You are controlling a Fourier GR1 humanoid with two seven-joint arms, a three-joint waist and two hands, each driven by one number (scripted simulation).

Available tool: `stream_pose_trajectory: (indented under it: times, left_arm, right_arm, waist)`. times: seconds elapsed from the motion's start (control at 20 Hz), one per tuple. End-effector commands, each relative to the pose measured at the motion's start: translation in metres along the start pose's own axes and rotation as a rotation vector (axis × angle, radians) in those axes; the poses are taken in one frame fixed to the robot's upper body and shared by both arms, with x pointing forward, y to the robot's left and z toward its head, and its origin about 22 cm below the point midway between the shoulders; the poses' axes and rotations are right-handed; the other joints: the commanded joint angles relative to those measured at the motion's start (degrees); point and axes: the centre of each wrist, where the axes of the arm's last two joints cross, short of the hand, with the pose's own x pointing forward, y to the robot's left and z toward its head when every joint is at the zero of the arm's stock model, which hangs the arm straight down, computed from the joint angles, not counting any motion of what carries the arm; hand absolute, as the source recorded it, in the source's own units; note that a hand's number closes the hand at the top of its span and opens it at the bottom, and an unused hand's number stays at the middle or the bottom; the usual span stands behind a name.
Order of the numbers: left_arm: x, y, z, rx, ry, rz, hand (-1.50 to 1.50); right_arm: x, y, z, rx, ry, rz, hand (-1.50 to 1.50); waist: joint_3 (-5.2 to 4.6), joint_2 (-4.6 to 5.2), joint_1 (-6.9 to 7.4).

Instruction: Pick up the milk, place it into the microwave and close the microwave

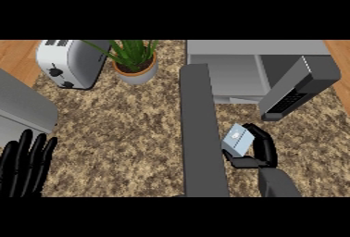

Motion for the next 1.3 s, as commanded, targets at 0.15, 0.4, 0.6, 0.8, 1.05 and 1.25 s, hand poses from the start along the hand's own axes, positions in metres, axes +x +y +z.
stream_pose_trajectory:
  times: [0.15, 0.4, 0.6, 0.8, 1.05, 1.25]
  left_arm:
    - [0.005, 0.008, 0.001, 0.028, 0.002, -0.008, -1.50]
    - [0.009, 0.009, 0.007, 0.012, 0.010, 0.012, -1.50]
    - [0.012, 0.016, 0.011, 0.021, 0.022, -0.008, -1.50]
    - [-0.009, 0.034, 0.009, 0.042, 0.028, 0.005, -1.50]
    - [-0.014, 0.026, 0.007, 0.041, 0.059, 0.008, -1.50]
    - [-0.006, 0.045, 0.006, 0.016, 0.045, -0.013, -1.50]
  right_arm:
    - [0.012, -0.016, 0.047, 0.082, -0.054, -0.057, 1.50]
    - [0.005, -0.009, 0.073, 0.060, -0.042, -0.006, 1.50]
    - [0.028, 0.001, 0.035, 0.008, -0.067, 0.012, 1.50]
    - [0.042, 0.015, 0.002, 0.028, -0.103, 0.058, 1.50]
    - [0.065, 0.049, -0.047, 0.047, -0.076, 0.116, 1.50]
    - [0.062, 0.050, -0.073, 0.002, -0.032, 0.234, 1.50]
  waist:
    - [-0.02, -0.11, -0.58]
    - [0.02, 0.02, -0.15]
    - [0.01, 0.00, -0.16]
    - [-0.01, 0.02, -0.07]
    - [0.00, 0.04, 0.09]
    - [0.01, 0.15, 0.45]
